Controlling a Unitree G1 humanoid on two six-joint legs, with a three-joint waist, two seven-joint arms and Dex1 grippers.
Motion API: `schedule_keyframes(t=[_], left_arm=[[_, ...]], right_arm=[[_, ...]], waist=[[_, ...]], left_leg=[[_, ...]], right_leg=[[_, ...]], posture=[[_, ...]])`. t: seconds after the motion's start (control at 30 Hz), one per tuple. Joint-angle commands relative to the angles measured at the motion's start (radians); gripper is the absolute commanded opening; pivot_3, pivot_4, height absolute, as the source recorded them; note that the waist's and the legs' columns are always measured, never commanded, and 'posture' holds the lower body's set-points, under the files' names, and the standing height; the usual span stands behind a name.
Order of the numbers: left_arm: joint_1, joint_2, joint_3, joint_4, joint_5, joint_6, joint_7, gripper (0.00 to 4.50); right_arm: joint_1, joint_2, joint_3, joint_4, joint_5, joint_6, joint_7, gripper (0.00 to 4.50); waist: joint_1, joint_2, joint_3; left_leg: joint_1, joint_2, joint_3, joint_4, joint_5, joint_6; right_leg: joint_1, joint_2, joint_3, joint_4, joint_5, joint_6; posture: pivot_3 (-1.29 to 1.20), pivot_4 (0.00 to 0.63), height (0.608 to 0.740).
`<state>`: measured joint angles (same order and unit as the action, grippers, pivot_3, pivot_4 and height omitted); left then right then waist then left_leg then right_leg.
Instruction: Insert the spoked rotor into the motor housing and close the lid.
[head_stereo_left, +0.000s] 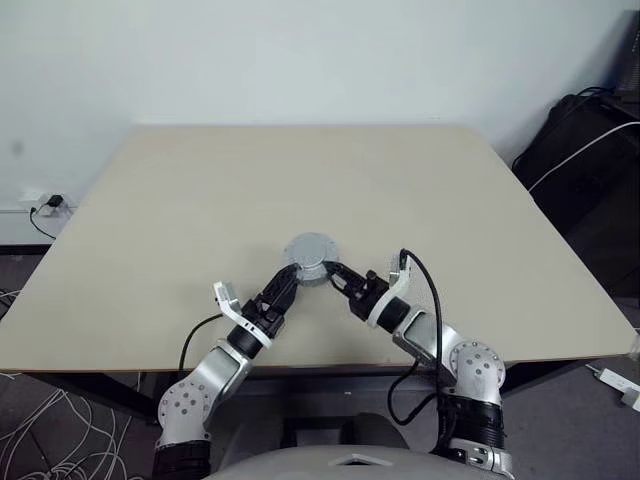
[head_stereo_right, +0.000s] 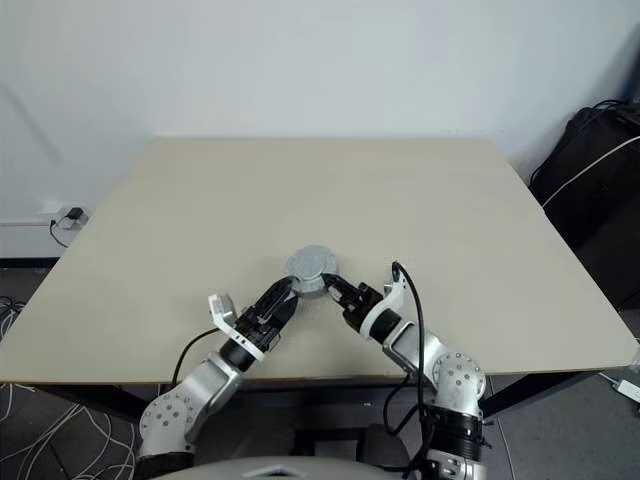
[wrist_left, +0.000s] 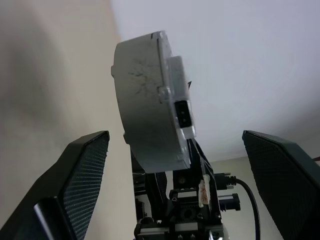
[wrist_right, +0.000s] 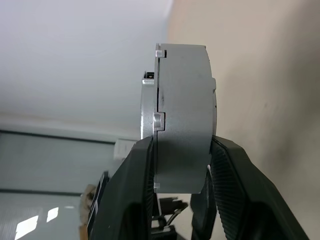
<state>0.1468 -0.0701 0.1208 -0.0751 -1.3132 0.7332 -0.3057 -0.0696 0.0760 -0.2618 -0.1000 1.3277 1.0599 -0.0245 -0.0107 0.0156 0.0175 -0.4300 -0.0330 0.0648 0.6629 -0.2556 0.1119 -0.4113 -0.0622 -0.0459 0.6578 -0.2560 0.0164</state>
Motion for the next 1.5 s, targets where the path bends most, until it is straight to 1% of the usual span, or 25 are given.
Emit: schedule_keyframes(t=[0.03, 0.4, 0.5, 0.57, 0.67, 0.7, 0.77, 0.87, 0.93, 1.0, 1.03, 1.13, 1.17, 1.2, 1.23, 1.3, 1.4, 1.5], left_arm=[[0.016, -0.142, -0.035, 0.006, -0.030, -0.025, -0.009, 4.50], [0.019, -0.135, -0.049, 0.013, -0.064, -0.067, -0.013, 4.50], [0.020, -0.130, -0.052, 0.013, -0.075, -0.072, -0.010, 3.94], [0.022, -0.129, -0.055, 0.012, -0.078, -0.072, -0.010, 3.32], [0.023, -0.127, -0.058, 0.011, -0.084, -0.074, -0.010, 2.28], [0.024, -0.124, -0.059, 0.010, -0.088, -0.075, -0.010, 2.20], [0.026, -0.120, -0.062, 0.008, -0.093, -0.078, -0.009, 2.20], [0.026, -0.114, -0.065, 0.007, -0.095, -0.085, -0.007, 2.20], [0.024, -0.108, -0.066, 0.006, -0.092, -0.093, 0.000, 2.20], [0.007, -0.095, -0.061, 0.012, -0.085, -0.103, 0.011, 2.19], [-0.001, -0.089, -0.058, 0.014, -0.080, -0.108, 0.015, 2.18], [-0.029, -0.079, -0.046, 0.030, -0.066, -0.118, 0.031, 2.14], [-0.040, -0.076, -0.041, 0.038, -0.062, -0.121, 0.035, 2.14], [-0.051, -0.073, -0.037, 0.045, -0.059, -0.124, 0.039, 2.14], [-0.062, -0.072, -0.033, 0.052, -0.055, -0.128, 0.041, 2.14], [-0.083, -0.071, -0.021, 0.067, -0.045, -0.133, 0.043, 2.14], [-0.138, -0.071, 0.003, 0.110, -0.023, -0.153, 0.051, 2.14], [-0.189, -0.073, 0.025, 0.162, 0.017, -0.177, 0.064, 2.13]], right_arm=[[-0.007, -0.002, 0.034, -0.072, 0.073, 0.018, 0.010, 1.31], [0.027, -0.036, 0.086, -0.107, 0.138, 0.033, -0.016, 1.31], [0.028, -0.041, 0.092, -0.107, 0.148, 0.025, -0.022, 1.31], [0.031, -0.043, 0.099, -0.109, 0.151, 0.023, -0.025, 1.31], [0.032, -0.050, 0.106, -0.109, 0.150, 0.016, -0.026, 1.31], [0.034, -0.054, 0.108, -0.115, 0.135, 0.006, -0.026, 1.31], [0.040, -0.066, 0.115, -0.133, 0.101, -0.015, -0.009, 1.31], [0.051, -0.081, 0.122, -0.152, 0.094, -0.031, 0.018, 1.31], [0.060, -0.096, 0.128, -0.169, 0.100, -0.033, 0.027, 2.06], [0.072, -0.156, 0.158, -0.234, 0.040, -0.019, 0.034, 2.49], [0.077, -0.191, 0.181, -0.269, -0.004, -0.017, 0.039, 2.67], [0.101, -0.290, 0.258, -0.367, -0.179, -0.076, 0.078, 3.62], [0.112, -0.320, 0.283, -0.395, -0.240, -0.107, 0.098, 4.02], [0.125, -0.339, 0.299, -0.415, -0.289, -0.138, 0.116, 4.31], [0.139, -0.349, 0.310, -0.429, -0.331, -0.173, 0.133, 4.50], [0.168, -0.370, 0.339, -0.446, -0.430, -0.257, 0.176, 4.50], [0.233, -0.431, 0.433, -0.454, -0.690, -0.496, 0.275, 4.50], [0.275, -0.454, 0.493, -0.417, -0.844, -0.660, 0.338, 4.50]], waist=[[0.000, 0.000, 0.000], [0.001, 0.000, 0.000], [0.001, 0.000, 0.000], [0.001, 0.000, 0.000], [0.001, 0.000, 0.000], [0.001, 0.000, 0.000], [0.001, 0.000, 0.000], [0.001, 0.000, 0.000], [0.002, 0.000, 0.000], [0.002, 0.000, -0.001], [0.002, 0.000, -0.001], [0.004, -0.001, -0.001], [0.006, -0.001, -0.001], [0.008, -0.002, -0.001], [0.010, -0.002, -0.001], [0.014, -0.002, -0.001], [0.024, -0.003, -0.001], [0.029, -0.004, 0.000]], left_leg=[[0.000, 0.000, 0.000, 0.000, 0.000, 0.000], [0.000, 0.000, 0.000, 0.001, 0.000, 0.000], [0.000, 0.000, 0.000, 0.001, 0.000, 0.000], [0.000, 0.000, 0.000, 0.001, 0.000, 0.000], [0.000, 0.000, 0.000, 0.002, 0.000, 0.001], [0.000, 0.000, 0.000, 0.002, 0.000, 0.001], [0.000, 0.000, 0.000, 0.002, 0.000, 0.001], [0.000, 0.000, 0.000, 0.003, 0.001, 0.002], [0.000, 0.000, 0.000, 0.003, 0.001, 0.002], [0.000, 0.000, 0.000, 0.003, 0.001, 0.002], [0.000, 0.000, 0.000, 0.003, 0.001, 0.002], [0.000, 0.000, 0.000, 0.004, 0.001, 0.002], [0.000, 0.000, 0.000, 0.004, 0.001, 0.002], [0.000, 0.000, 0.000, 0.004, 0.001, 0.002], [0.000, 0.000, 0.000, 0.004, 0.001, 0.002], [0.000, 0.000, 0.000, 0.005, 0.001, 0.002], [0.000, 0.000, 0.000, 0.007, 0.001, 0.002], [0.000, 0.000, 0.000, 0.010, 0.001, 0.003]], right_leg=[[0.000, 0.000, 0.000, 0.000, 0.000, 0.000], [0.000, 0.000, 0.000, 0.000, 0.000, 0.000], [0.000, 0.000, 0.000, 0.000, 0.000, 0.000], [0.000, 0.000, 0.000, 0.000, 0.000, 0.000], [0.001, 0.000, 0.000, 0.000, 0.000, 0.000], [0.001, 0.000, 0.000, 0.000, 0.000, 0.000], [0.001, 0.000, 0.000, 0.000, 0.000, 0.000], [0.001, 0.000, 0.000, 0.000, 0.000, 0.000], [0.001, 0.000, 0.000, 0.000, 0.000, 0.001], [0.002, 0.000, 0.000, 0.000, 0.000, 0.001], [0.002, 0.000, 0.000, 0.001, 0.000, 0.001], [0.002, 0.000, 0.000, 0.000, 0.000, 0.001], [0.002, 0.000, 0.000, 0.000, 0.000, 0.001], [0.002, 0.000, 0.000, 0.000, 0.000, 0.001], [0.002, 0.000, 0.000, 0.001, 0.000, 0.001], [0.002, 0.000, 0.000, 0.001, 0.000, 0.001], [0.002, 0.000, 0.000, 0.001, 0.001, 0.001], [0.003, 0.001, -0.001, 0.002, 0.001, 0.002]], posture=[[0.00, 0.000, 0.740], [0.00, 0.000, 0.740], [0.00, 0.000, 0.740], [0.00, 0.000, 0.740], [0.00, 0.000, 0.740], [0.00, 0.000, 0.740], [0.00, 0.000, 0.740], [0.00, 0.000, 0.740], [0.00, 0.000, 0.740], [0.00, 0.000, 0.740], [0.00, 0.000, 0.740], [0.00, 0.000, 0.740], [0.00, 0.000, 0.740], [0.00, 0.000, 0.740], [0.00, 0.000, 0.740], [0.00, 0.000, 0.740], [0.00, 0.000, 0.740], [0.00, 0.000, 0.740]])
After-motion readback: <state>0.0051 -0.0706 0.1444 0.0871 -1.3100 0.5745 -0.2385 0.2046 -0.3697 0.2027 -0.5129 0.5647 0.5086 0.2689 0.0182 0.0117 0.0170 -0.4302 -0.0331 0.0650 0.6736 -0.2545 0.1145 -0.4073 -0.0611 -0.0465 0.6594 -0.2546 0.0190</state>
